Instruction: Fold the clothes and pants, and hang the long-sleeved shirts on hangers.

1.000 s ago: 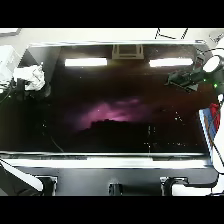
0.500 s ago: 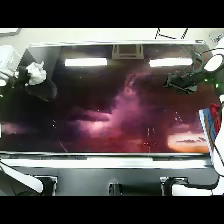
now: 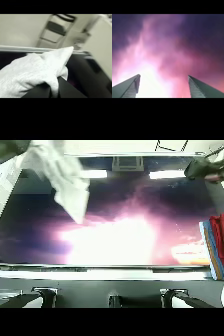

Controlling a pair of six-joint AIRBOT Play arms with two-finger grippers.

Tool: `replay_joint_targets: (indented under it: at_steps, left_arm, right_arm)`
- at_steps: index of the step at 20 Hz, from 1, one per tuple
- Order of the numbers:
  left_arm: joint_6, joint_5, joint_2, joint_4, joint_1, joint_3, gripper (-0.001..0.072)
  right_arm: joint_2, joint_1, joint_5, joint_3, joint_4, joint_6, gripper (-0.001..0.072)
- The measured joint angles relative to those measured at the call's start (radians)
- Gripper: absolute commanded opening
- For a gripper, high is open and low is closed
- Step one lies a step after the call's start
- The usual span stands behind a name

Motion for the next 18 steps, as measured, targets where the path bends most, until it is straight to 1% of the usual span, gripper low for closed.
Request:
replay_joint_targets:
  at_steps: [1,2,4,6,7,9,10,11,12,13,14,16,18]
  left_arm:
    - [-0.031,0.031,0.033,0.030,-0.086,-0.021,0.0027]
    - [-0.080,0.068,0.056,0.077,-0.174,-0.045,0.0027]
    - [-0.225,0.114,0.073,0.212,-0.323,-0.103,0.0027]
    - [-0.396,0.141,0.065,0.334,-0.441,-0.187,0.0027]
    - [-0.473,0.150,0.053,0.384,-0.486,-0.243,0.0027]
    - [-0.599,0.154,0.023,0.447,-0.543,-0.366,0.0029]
    - [-0.666,0.164,0.003,0.467,-0.557,-0.432,0.0069]
    - [-0.728,0.166,-0.019,0.480,-0.561,-0.492,0.0350]
    - [-0.776,0.162,-0.038,0.480,-0.551,-0.533,0.0685]
    - [-0.809,0.152,-0.054,0.467,-0.527,-0.560,0.0713]
    - [-0.820,0.128,-0.065,0.447,-0.494,-0.571,0.0712]
    - [-0.767,0.040,-0.076,0.414,-0.398,-0.548,0.0712]
    - [-0.672,-0.112,-0.081,0.396,-0.274,-0.491,0.0711]
  right_arm:
    - [0.030,0.000,-0.015,0.005,-0.004,0.000,0.0668]
    - [0.061,0.000,-0.030,0.010,-0.004,0.000,0.0667]
    - [0.118,0.000,-0.044,0.014,-0.007,-0.003,0.0667]
    - [0.160,0.000,-0.034,0.017,-0.007,-0.003,0.0667]
    - [0.174,0.000,-0.010,0.018,-0.008,-0.003,0.0667]
    - [0.180,0.000,0.071,0.018,-0.010,-0.003,0.0666]
    - [0.173,0.000,0.120,0.018,-0.010,-0.003,0.0667]
    - [0.160,0.000,0.166,0.018,-0.010,-0.003,0.0667]
    - [0.140,0.000,0.208,0.018,-0.005,0.000,0.0668]
    - [0.114,0.000,0.238,0.017,0.006,0.001,0.0669]
    - [0.086,0.000,0.259,0.017,0.018,0.008,0.0681]
    - [0.016,0.000,0.291,0.017,0.056,0.012,0.0698]
    - [-0.070,0.000,0.327,0.017,0.114,0.016,0.0704]
